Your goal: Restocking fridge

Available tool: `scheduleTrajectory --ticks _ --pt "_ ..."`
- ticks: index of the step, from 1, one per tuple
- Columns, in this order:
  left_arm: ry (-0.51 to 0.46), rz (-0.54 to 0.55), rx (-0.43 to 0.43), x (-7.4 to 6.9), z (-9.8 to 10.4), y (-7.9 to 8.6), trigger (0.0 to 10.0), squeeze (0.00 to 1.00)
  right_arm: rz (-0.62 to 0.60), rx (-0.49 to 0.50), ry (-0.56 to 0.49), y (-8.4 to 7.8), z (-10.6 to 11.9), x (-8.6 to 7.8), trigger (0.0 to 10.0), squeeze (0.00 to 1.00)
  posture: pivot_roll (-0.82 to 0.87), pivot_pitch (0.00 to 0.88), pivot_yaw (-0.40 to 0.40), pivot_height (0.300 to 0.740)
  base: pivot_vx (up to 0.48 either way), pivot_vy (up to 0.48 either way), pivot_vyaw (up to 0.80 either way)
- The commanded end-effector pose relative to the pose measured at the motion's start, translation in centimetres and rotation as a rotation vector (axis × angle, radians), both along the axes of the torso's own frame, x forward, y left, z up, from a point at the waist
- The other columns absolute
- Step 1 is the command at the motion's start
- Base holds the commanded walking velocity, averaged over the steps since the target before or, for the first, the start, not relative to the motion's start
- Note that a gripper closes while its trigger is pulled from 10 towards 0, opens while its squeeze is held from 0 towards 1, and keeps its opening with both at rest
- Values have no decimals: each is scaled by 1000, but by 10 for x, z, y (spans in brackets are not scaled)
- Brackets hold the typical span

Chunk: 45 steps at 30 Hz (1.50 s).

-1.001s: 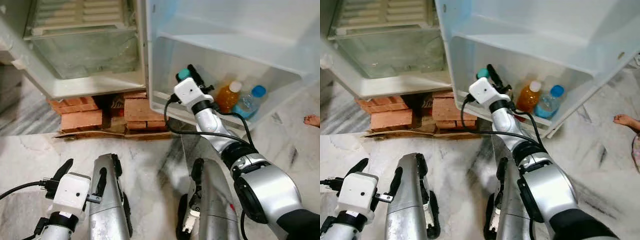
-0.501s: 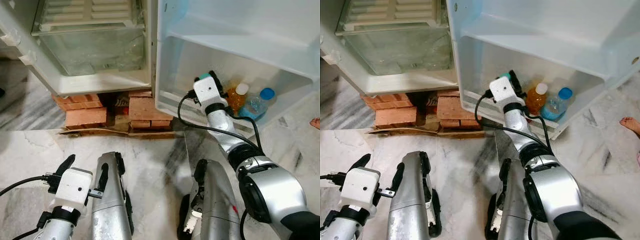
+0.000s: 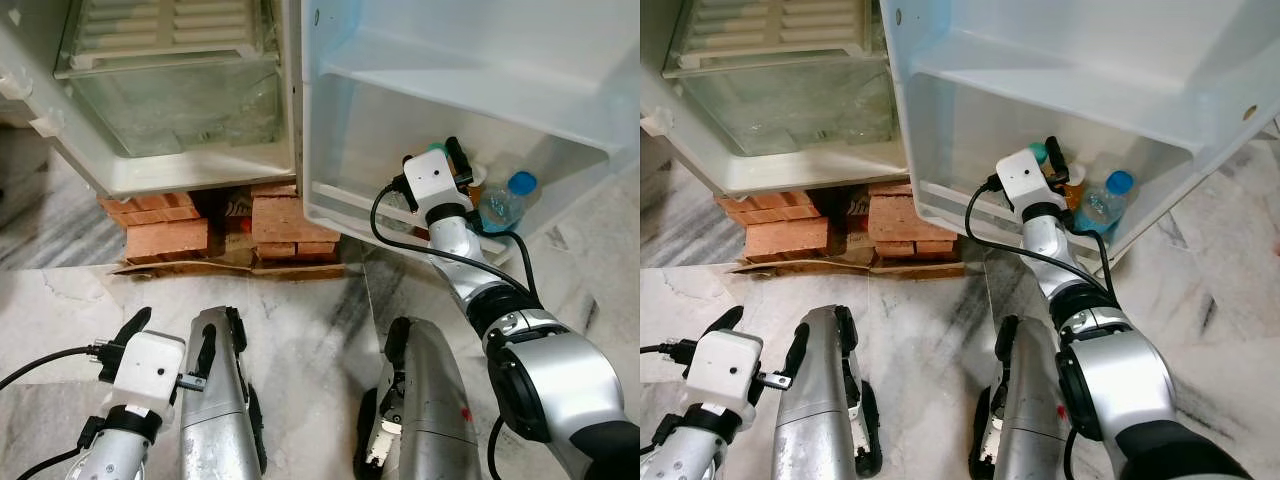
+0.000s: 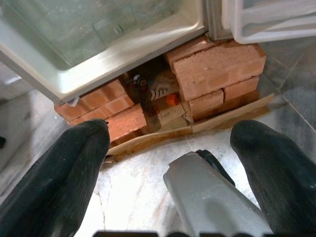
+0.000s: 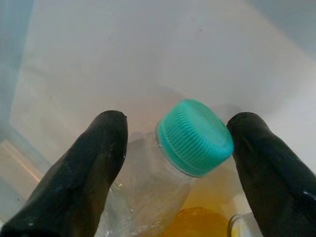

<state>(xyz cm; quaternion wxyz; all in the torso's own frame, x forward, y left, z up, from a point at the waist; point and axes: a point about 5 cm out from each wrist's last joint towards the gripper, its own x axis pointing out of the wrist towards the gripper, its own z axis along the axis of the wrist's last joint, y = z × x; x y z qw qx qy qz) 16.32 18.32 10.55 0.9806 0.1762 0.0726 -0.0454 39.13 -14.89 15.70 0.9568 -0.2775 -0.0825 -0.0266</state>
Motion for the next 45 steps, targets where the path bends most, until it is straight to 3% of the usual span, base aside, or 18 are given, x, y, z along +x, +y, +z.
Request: scheduleTrajectory --ticks 1,3,15,18,20,21,22,23,27,30,31,37,39,45 --pt "30 9 7 -3 -6 4 10000 0 -20 5 45 -4 -9 -2 10000 1000 289 272 -26 514 0 0 0" --pt "14 9 6 4 -7 4 10000 0 12 108 37 1 1 2 10000 1000 273 245 -36 514 0 0 0" --pt "-41 -4 -13 36 -12 -2 10000 0 133 343 37 3 3 0 10000 1000 198 141 -50 514 0 0 0" --pt "-61 -8 -20 48 -12 -2 10000 0 197 459 37 4 3 -2 10000 1000 170 112 -40 514 0 0 0" --pt "-67 -16 -22 54 -11 -2 10000 0 233 475 25 3 4 -4 10000 949 154 98 -32 514 0 0 0" --pt "-75 -28 -22 58 -11 -3 10000 0 245 474 18 1 3 -5 10000 188 144 88 -28 514 0 0 0" --pt "-77 -31 -22 59 -11 -3 10000 0 244 471 17 0 3 -6 10000 188 144 88 -28 514 0 0 0" --pt "-80 -33 -23 61 -11 -3 10000 0 247 482 13 -2 2 -7 10000 0 137 80 -25 514 0 0 0" --pt "-91 -28 -30 66 -9 0 10000 0 257 520 -4 -7 -9 -19 10000 0 132 57 -18 514 0 0 0" --pt "-91 -25 -43 73 -11 0 10000 0 232 550 14 -9 -34 -39 10000 0 115 16 -23 514 0 0 0" --pt "-91 -25 -43 73 -11 0 10000 0 232 550 14 -9 -34 -39 10000 0 115 16 -23 514 0 0 0" --pt "-157 -51 -65 112 2 -7 10000 0 186 560 82 3 -62 -60 10000 0 71 0 -13 514 0 0 0" --pt "-176 -52 -65 118 7 -8 10000 0 194 554 79 5 -64 -66 10000 0 67 0 -8 514 0 0 0" --pt "-149 -49 -72 117 -4 4 10000 0 230 570 65 -1 -61 -92 10000 0 29 0 7 514 0 0 0"
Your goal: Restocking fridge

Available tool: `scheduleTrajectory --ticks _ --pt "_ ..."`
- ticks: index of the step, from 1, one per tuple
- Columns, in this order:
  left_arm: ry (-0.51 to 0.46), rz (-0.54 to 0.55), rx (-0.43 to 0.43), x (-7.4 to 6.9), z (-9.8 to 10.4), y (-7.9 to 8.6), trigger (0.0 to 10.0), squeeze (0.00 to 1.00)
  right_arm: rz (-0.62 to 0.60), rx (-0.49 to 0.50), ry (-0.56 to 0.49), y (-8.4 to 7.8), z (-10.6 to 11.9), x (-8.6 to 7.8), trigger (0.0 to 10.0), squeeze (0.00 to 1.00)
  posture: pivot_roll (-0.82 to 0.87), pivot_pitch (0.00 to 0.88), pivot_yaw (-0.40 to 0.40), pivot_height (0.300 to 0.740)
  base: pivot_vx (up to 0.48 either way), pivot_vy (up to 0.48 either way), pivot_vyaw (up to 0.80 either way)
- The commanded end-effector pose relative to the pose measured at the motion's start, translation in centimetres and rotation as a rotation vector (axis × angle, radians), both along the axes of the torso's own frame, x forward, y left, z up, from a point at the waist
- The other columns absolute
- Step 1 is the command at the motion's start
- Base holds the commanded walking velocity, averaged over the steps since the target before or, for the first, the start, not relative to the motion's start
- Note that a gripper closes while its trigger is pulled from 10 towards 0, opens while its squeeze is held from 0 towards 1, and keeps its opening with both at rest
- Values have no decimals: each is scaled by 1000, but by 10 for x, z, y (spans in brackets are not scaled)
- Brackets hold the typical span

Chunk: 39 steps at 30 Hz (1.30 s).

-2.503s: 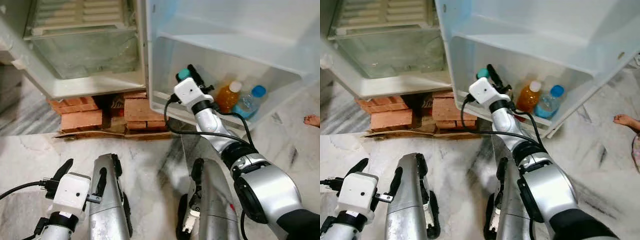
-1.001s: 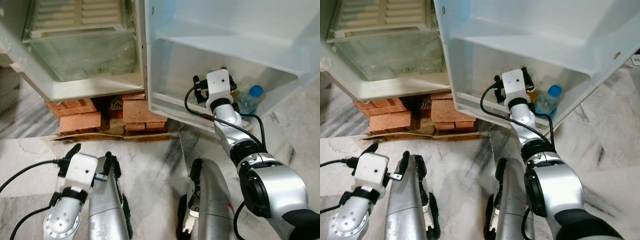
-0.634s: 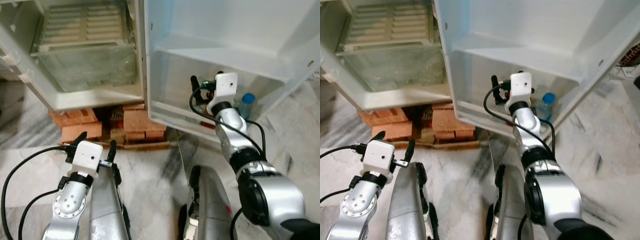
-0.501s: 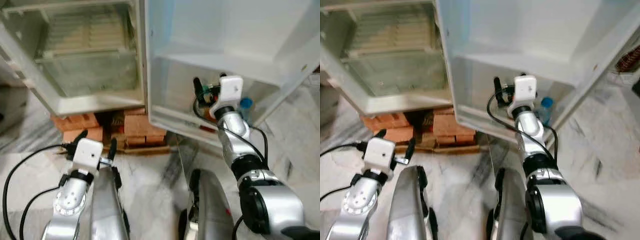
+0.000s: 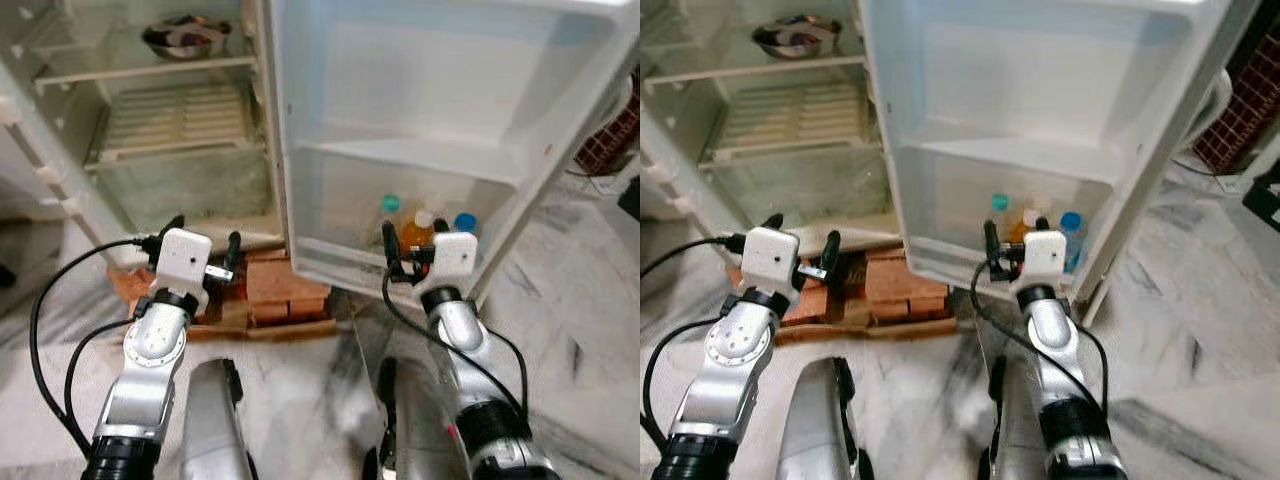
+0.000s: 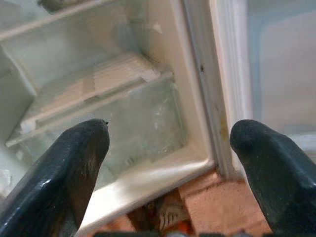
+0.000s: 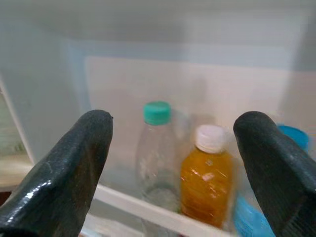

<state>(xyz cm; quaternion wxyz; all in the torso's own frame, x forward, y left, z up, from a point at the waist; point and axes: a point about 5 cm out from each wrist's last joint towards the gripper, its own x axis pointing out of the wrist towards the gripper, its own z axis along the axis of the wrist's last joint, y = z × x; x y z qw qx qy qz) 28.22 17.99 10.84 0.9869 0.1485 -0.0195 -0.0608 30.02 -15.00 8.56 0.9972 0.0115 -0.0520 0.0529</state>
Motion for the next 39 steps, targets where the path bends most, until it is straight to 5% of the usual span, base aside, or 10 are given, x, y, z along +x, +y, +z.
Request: scheduleTrajectory --ticks 1,6,18,24,32,39 --pt "25 8 -4 -2 -7 7 10000 0 32 3 -40 0 11 -1 10000 0 29 0 7 514 0 0 0" --pt "16 17 -12 0 -7 11 10000 0 1 25 -22 -8 5 -9 10000 0 40 0 -12 539 0 0 0" --pt "2 51 -80 -7 -7 14 10000 0 34 40 -44 3 22 -15 10000 0 46 0 -29 619 0 0 0" --pt "1 22 -65 -18 -13 3 10000 0 36 8 -25 -1 19 -26 10000 0 60 0 -34 654 0 0 0" --pt "13 20 -80 -14 -11 -4 10000 0 77 -9 -12 6 22 -24 10000 0 45 0 -24 714 0 0 0" --pt "32 -13 -82 -13 -16 -15 10000 0 49 -38 16 6 16 -24 10000 0 13 0 -16 714 0 0 0"
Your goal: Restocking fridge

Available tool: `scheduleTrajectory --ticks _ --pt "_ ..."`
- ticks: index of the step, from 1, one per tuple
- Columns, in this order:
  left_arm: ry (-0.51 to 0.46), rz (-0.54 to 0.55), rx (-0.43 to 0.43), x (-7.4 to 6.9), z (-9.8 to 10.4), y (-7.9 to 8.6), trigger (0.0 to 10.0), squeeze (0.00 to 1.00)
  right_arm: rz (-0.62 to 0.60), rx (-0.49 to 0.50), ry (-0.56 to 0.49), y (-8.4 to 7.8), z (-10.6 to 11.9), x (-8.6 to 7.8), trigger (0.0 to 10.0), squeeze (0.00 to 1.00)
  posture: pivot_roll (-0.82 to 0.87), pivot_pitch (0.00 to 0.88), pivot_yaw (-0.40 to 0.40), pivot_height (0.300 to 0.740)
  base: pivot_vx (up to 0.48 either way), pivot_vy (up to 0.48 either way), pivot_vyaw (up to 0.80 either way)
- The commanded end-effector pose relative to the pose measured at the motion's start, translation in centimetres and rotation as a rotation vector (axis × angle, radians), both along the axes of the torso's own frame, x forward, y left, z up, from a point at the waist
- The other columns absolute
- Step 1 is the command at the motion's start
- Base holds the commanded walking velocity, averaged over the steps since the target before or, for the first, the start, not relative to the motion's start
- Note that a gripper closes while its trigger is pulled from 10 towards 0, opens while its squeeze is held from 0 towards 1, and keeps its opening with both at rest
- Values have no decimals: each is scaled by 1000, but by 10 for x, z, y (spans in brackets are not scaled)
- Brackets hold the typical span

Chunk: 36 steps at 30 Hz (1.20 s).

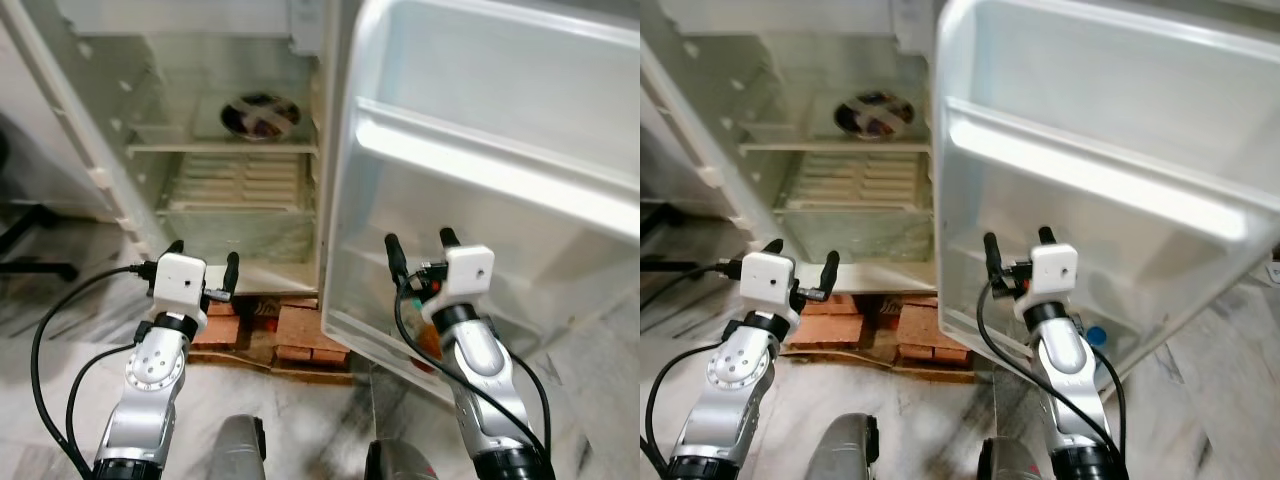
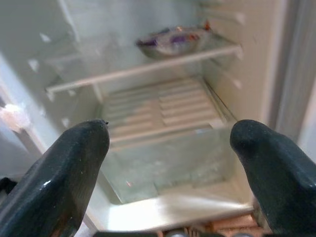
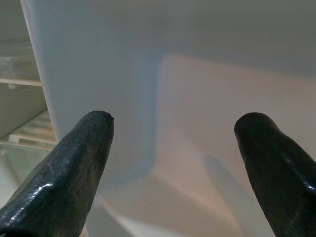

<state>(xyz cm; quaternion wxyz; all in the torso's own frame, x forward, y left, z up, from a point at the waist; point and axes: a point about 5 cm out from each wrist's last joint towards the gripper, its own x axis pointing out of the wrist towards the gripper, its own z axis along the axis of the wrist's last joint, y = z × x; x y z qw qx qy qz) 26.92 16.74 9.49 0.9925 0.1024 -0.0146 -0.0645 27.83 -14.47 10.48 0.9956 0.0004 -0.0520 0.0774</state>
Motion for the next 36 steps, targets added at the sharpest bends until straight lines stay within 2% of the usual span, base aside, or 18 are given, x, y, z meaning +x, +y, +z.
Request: scheduleTrajectory --ticks 1,8,34,36 --pt "14 -9 8 1 -2 -4 10000 0 -3 -11 20 1 -3 -2 10000 0 10 0 -14 714 0 0 0" --pt "6 -23 7 8 2 -8 10000 0 -2 -2 23 3 -1 -1 10000 0 -6 0 -19 714 0 0 0" --pt "12 -31 9 13 1 -12 10000 0 59 18 62 1 -3 5 10000 0 2 0 -20 714 -275 0 0" --pt "15 -30 9 13 0 -13 10000 0 62 17 65 1 -4 5 10000 0 3 0 -21 729 -311 0 0"
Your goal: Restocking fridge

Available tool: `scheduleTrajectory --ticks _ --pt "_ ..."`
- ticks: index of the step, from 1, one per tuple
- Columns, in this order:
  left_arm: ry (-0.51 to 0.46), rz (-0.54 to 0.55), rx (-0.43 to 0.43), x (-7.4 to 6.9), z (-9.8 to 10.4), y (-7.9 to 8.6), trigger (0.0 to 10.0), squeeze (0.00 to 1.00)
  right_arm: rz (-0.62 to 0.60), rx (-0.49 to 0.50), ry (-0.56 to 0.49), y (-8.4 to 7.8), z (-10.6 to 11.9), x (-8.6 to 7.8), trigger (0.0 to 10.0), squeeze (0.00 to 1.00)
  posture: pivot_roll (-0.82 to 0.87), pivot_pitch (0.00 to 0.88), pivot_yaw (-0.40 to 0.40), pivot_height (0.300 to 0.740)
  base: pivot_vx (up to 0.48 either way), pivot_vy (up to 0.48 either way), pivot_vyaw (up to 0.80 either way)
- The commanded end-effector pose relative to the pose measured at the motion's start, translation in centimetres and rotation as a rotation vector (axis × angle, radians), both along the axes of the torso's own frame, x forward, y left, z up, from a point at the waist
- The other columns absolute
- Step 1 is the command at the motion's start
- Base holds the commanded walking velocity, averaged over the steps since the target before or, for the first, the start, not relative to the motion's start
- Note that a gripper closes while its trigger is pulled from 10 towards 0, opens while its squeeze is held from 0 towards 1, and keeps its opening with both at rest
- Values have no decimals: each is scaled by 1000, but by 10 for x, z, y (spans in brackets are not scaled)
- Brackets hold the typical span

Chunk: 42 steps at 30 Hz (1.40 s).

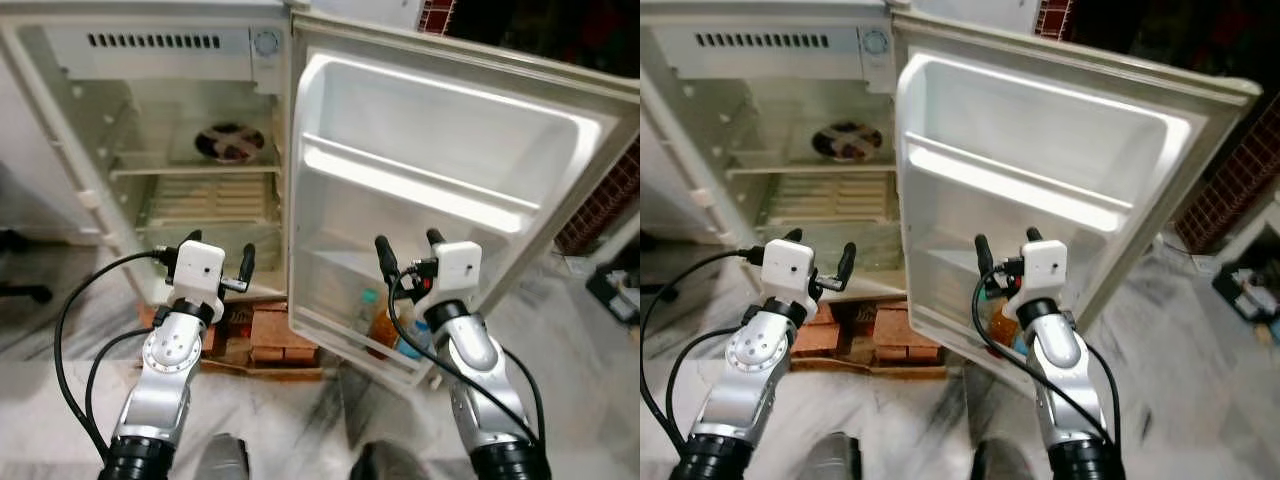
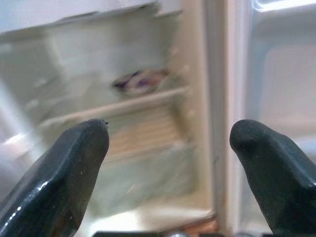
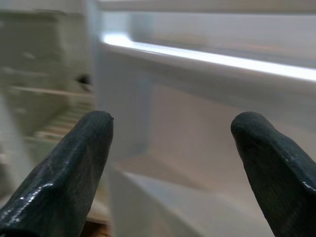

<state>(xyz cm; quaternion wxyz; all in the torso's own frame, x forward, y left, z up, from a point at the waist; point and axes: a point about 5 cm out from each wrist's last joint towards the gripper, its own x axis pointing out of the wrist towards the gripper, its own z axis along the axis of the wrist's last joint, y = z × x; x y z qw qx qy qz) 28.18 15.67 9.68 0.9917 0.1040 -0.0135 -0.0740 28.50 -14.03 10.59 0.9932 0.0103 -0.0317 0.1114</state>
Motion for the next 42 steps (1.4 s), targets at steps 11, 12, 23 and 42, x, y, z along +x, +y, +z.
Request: scheduleTrajectory --ticks 11,12,23,42 --pt "31 -18 5 -2 -7 -1 10000 0 -23 17 50 -6 -11 3 10000 0 15 0 -20 740 -48 0 0" --pt "27 -23 8 -1 -6 0 10000 0 -21 19 44 -5 -10 4 10000 0 14 0 -17 740 0 0 0" --pt "26 35 71 -9 -3 35 10000 0 -70 69 37 9 -16 3 10000 0 60 13 35 740 0 0 0" --pt "21 -22 59 6 -3 18 10000 0 -154 65 -60 -2 7 34 10000 0 15 0 21 740 0 0 0"
